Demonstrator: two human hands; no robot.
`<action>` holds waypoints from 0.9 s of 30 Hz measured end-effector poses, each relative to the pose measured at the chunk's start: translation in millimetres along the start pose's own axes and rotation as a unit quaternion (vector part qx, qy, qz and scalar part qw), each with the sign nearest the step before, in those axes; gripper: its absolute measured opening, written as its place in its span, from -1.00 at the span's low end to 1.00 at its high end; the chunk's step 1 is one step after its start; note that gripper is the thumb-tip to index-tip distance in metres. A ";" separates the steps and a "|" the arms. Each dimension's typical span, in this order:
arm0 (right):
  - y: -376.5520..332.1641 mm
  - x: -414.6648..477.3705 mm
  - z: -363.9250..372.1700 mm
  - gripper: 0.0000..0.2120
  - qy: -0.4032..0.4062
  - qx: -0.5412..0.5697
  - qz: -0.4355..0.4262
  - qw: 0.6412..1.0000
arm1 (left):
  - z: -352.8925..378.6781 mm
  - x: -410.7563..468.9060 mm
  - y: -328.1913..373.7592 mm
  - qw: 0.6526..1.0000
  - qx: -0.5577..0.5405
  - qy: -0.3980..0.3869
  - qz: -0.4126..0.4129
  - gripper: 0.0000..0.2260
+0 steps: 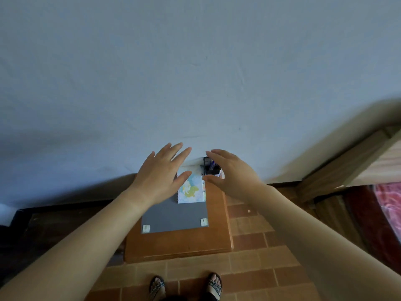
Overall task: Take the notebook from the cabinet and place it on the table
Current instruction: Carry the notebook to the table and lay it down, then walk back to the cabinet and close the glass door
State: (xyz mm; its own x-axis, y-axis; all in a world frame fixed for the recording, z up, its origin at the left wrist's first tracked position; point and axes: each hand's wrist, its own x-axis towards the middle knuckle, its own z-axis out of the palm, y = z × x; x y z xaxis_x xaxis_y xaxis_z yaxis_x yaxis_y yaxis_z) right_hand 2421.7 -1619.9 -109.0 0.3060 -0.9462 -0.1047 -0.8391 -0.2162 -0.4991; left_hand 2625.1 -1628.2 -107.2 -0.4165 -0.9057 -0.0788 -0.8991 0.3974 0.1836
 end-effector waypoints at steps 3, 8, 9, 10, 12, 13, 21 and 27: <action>-11.6 -8.6 -18.6 -0.40 0.018 -0.011 -0.043 0.999 | -15.3 -15.0 10.2 1.000 0.004 0.013 -0.011 -0.46; -30.3 -20.9 -31.4 -0.39 0.028 -0.010 -0.082 0.996 | -32.6 -39.4 15.3 0.999 0.012 0.034 -0.027 -0.46; -33.0 -23.5 -33.0 -0.38 0.023 -0.014 -0.083 0.996 | -35.6 -44.8 15.3 0.999 0.016 0.039 -0.030 -0.46; -35.2 -25.7 -34.7 -0.38 0.017 -0.018 -0.083 0.996 | -38.4 -50.0 14.9 0.998 0.020 0.043 -0.034 -0.46; -39.7 -30.1 -38.9 -0.37 0.014 -0.030 -0.087 0.996 | -44.5 -60.8 14.8 0.998 0.026 0.053 -0.039 -0.40; -42.7 -32.8 -40.9 -0.37 0.015 -0.036 -0.091 0.995 | -47.4 -66.8 14.9 0.997 0.027 0.056 -0.041 -0.37; -98.2 -59.3 -32.7 -0.38 0.012 -0.044 -0.143 0.989 | -60.3 -140.8 8.3 0.991 0.034 0.072 -0.103 -0.43; -157.1 -101.8 -8.1 -0.39 -0.012 -0.045 -0.208 0.977 | -63.3 -232.0 5.1 0.980 0.056 0.093 -0.166 -0.36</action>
State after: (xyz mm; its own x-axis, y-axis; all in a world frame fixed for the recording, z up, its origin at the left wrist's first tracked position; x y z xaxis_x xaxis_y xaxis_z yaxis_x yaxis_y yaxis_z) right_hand 2518.8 -1491.5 -12.9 0.6389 -0.7661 0.0702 -0.6754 -0.6023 -0.4255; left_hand 2725.6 -1425.3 -26.0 -0.0761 -0.9949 0.0658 -0.9943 0.0806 0.0693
